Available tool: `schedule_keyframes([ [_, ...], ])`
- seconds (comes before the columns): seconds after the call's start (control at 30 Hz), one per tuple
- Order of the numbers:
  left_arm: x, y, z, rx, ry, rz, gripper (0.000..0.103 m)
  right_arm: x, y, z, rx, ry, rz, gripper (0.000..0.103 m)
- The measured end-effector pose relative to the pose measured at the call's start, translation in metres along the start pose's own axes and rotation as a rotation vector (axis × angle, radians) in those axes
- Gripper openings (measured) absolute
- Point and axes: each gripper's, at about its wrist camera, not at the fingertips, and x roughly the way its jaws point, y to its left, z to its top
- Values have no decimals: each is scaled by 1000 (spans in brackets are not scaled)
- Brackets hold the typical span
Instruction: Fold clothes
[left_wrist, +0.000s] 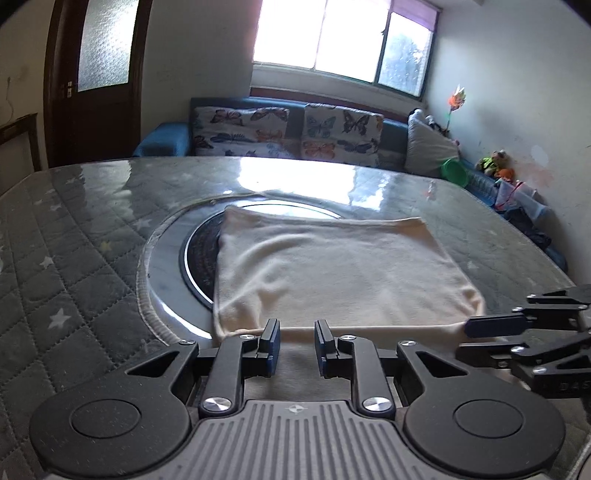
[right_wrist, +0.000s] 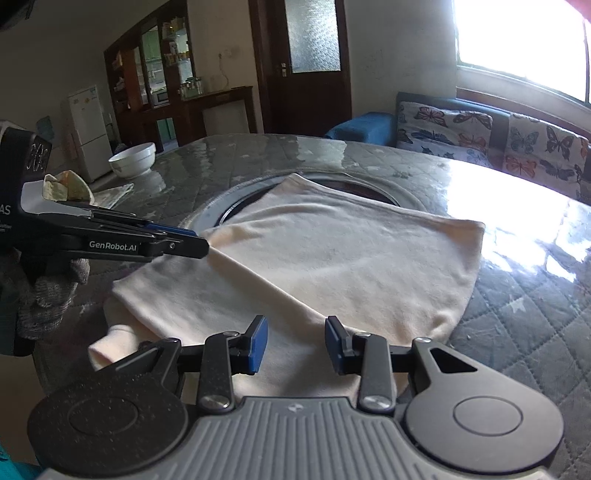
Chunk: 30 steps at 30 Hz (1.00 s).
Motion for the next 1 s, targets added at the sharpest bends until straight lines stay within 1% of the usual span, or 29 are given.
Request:
schedule_keyframes([
  [0.13, 2, 5, -1, -6, 9, -1, 22, -2, -6, -3, 12, 5, -5, 34],
  [0.33, 3, 2, 1, 5, 5, 1, 22, -4, -2, 4, 4, -21, 2, 34],
  [0.53, 4, 5, 0, 5, 12, 7, 23, 1, -6, 0, 9, 2, -11, 34],
  [0.7, -11, 1, -2, 33, 5, -8, 23, -13, -1, -2, -27, 3, -1, 34],
  [0.77, -19, -2, -5, 53, 4, -18, 23, -15, 3, -4, -54, 16, 12, 34],
  [0.87, -36, -8, -13, 89, 5, -33, 23, -16, 6, -10, -84, 43, 14, 34],
  [1.0, -58, -16, -26, 124, 16, -55, 23, -24, 9, -18, -98, 42, 5, 35],
])
